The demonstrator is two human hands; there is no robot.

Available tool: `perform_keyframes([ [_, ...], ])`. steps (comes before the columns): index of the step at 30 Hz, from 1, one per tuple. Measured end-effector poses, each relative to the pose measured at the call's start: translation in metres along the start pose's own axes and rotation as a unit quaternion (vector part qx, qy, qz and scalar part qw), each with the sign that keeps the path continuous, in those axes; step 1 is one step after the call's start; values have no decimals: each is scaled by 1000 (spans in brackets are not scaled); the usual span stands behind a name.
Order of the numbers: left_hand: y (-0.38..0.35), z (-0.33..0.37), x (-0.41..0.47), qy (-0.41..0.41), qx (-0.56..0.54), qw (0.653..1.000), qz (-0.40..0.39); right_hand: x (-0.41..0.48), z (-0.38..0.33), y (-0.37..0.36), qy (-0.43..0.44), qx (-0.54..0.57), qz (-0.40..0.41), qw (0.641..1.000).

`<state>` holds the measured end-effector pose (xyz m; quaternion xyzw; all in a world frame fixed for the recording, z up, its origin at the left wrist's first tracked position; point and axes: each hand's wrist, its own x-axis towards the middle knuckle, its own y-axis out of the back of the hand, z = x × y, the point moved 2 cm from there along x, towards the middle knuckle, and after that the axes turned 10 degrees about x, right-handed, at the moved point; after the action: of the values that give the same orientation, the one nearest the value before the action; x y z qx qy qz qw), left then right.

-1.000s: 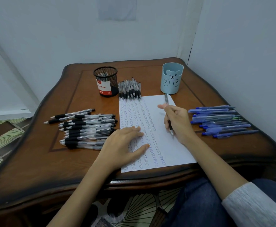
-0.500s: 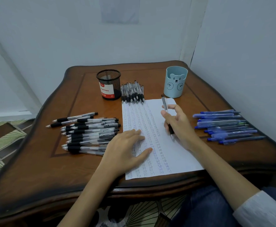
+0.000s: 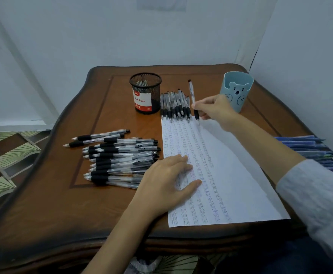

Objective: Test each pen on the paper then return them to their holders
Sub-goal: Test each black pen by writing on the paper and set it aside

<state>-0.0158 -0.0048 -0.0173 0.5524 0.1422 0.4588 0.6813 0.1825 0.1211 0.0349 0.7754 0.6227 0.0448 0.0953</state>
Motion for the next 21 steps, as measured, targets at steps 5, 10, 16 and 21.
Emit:
perform_keyframes([
  [5, 0, 0, 1, -9, -2, 1000, 10, 39, -2, -12, 11, -64, 45, 997],
  [10, -1, 1, 1, -13, 3, 1000, 14, 55, -3, -24, 18, -96, 56, 994],
  [16, 1, 2, 0, -14, 5, 1000, 16, 52, 0, -32, 62, -108, 67, 990],
  [21, 3, 4, 1, -13, 6, 1000, 12, 20, -8, -35, 156, -118, 6, 981],
])
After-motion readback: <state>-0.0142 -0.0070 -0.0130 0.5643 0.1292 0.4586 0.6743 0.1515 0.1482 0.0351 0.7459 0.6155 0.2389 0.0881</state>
